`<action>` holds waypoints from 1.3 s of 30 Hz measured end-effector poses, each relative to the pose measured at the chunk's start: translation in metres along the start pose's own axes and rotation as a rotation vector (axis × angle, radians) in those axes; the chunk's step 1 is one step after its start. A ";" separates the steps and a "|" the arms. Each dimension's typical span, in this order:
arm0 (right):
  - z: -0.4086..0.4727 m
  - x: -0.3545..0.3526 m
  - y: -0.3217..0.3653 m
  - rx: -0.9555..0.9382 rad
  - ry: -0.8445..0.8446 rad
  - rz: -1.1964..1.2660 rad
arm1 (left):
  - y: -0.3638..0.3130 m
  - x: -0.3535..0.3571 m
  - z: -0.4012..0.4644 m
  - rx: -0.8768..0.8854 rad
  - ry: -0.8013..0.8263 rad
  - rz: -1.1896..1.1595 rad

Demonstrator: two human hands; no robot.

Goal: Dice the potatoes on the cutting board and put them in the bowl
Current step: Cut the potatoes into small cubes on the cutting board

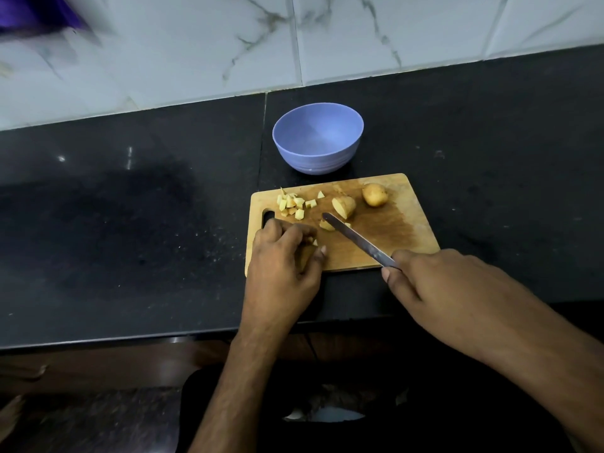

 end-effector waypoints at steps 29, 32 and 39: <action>0.034 0.028 -0.019 0.094 -0.338 0.168 | -0.014 -0.005 0.039 0.131 -0.065 0.274; 0.032 0.027 -0.018 0.094 -0.334 0.161 | -0.010 -0.008 0.045 0.133 -0.108 0.221; 0.033 0.027 -0.018 0.087 -0.340 0.167 | -0.018 -0.004 0.031 0.249 -0.143 0.121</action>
Point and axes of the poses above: each hand's wrist, its own z-axis towards the middle knuckle, its own x-axis out of the palm, y = z × x, the point moved 5 cm from there along z, towards the middle knuckle, and after that the axes turned 1 degree about -z, right-handed, at the moved point
